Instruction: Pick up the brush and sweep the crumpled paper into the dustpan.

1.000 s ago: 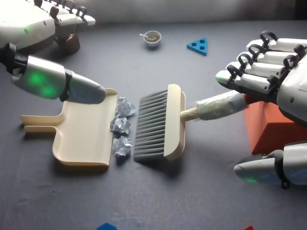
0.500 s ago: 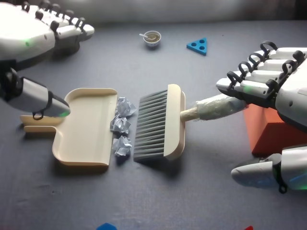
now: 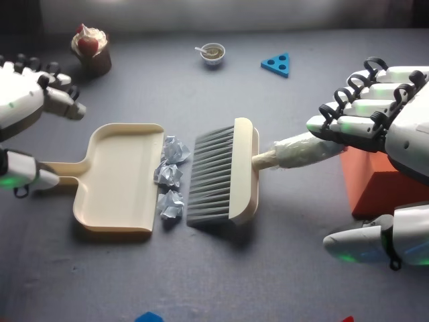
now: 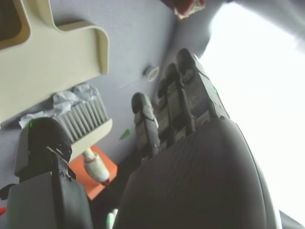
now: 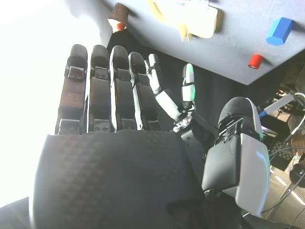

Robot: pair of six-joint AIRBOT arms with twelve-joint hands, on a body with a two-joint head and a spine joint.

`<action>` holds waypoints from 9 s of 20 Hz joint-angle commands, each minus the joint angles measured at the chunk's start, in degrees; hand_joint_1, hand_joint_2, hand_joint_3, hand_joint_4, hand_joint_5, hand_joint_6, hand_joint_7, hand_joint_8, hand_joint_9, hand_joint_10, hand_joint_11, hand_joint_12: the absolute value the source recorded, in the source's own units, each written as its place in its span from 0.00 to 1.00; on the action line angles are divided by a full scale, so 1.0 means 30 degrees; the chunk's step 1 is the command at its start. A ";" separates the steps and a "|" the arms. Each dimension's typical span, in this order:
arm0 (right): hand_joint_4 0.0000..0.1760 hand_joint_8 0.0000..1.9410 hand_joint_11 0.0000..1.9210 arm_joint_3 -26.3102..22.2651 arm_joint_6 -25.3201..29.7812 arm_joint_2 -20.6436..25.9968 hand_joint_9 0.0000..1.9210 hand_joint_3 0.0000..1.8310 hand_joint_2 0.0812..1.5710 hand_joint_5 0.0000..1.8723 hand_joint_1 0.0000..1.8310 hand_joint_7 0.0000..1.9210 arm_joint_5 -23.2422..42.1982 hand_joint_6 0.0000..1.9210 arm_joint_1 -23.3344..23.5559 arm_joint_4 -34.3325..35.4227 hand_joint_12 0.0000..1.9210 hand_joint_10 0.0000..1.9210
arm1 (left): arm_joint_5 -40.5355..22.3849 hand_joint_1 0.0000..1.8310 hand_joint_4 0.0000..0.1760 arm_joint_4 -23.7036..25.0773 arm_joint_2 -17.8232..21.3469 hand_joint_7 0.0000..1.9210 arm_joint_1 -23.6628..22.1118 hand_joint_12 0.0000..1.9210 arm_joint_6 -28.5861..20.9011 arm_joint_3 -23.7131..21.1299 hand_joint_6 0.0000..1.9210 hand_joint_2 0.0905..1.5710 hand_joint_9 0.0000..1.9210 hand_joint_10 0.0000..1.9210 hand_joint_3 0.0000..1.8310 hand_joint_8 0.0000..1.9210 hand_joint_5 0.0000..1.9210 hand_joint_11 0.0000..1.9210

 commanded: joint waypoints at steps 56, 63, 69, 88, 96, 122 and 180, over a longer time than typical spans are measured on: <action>0.00 0.00 0.16 0.0071 -0.0237 0.0190 0.17 0.00 0.59 0.16 0.02 0.17 -0.1669 0.00 0.0218 -0.0821 0.01 0.00 | -0.5863 0.64 0.00 -0.0125 -0.5494 0.27 0.4091 0.17 -0.2929 0.3895 0.41 0.66 0.24 0.00 0.00 0.00 0.57 0.20; 0.00 0.00 0.15 0.0142 -0.0237 0.0190 0.16 0.00 0.59 0.14 0.03 0.16 -0.1833 0.00 0.0218 -0.1249 0.00 0.00 | -0.5932 0.62 0.00 0.0045 -0.5729 0.26 0.3850 0.18 -0.2833 0.4333 0.44 0.67 0.23 0.00 0.00 0.00 0.55 0.19; 0.00 0.00 0.15 0.0144 -0.0235 0.0106 0.16 0.00 0.54 0.13 0.23 0.16 -0.2127 0.00 0.0206 -0.1310 0.00 0.00 | -0.5044 0.60 0.00 0.0200 -0.5784 0.26 0.2853 0.18 -0.2203 0.5349 0.49 0.69 0.22 0.00 0.00 0.00 0.52 0.17; 0.00 0.00 0.17 0.0434 -0.0233 -0.2270 0.14 0.00 0.56 0.10 0.59 0.13 -0.8508 0.00 -0.1287 -0.1929 0.01 0.00 | -0.3462 0.60 0.00 0.1065 -0.6040 0.26 0.1619 0.18 -0.1827 0.5960 0.50 0.69 0.23 0.00 0.00 0.00 0.52 0.17; 0.00 0.00 0.16 0.0489 -0.2655 -0.5427 0.15 0.00 0.55 0.09 0.59 0.14 -1.3340 0.00 -0.4717 -0.5999 0.01 0.00 | -0.3409 0.60 0.00 0.1252 -0.6047 0.27 0.1432 0.19 -0.1861 0.6000 0.49 0.69 0.24 0.00 0.00 0.00 0.52 0.16; 0.00 0.00 0.15 0.5268 -0.8789 -1.4540 0.11 0.00 0.55 0.08 0.56 0.09 -2.1079 0.00 -0.5905 -0.1657 0.01 0.00 | -0.3527 0.60 0.00 0.1419 -0.6303 0.27 0.0983 0.25 -0.1953 0.6258 0.48 0.69 0.23 0.00 0.00 0.00 0.53 0.11; 0.00 1.00 0.85 1.3824 -0.7542 -1.9134 0.76 0.00 0.75 0.42 0.64 0.55 -1.9805 0.69 -0.6207 -0.2081 1.00 1.00 | -0.3229 0.58 0.25 0.1995 -0.6716 0.24 0.0299 0.31 -0.2027 0.6483 0.49 0.69 0.19 0.00 0.00 0.00 0.52 0.05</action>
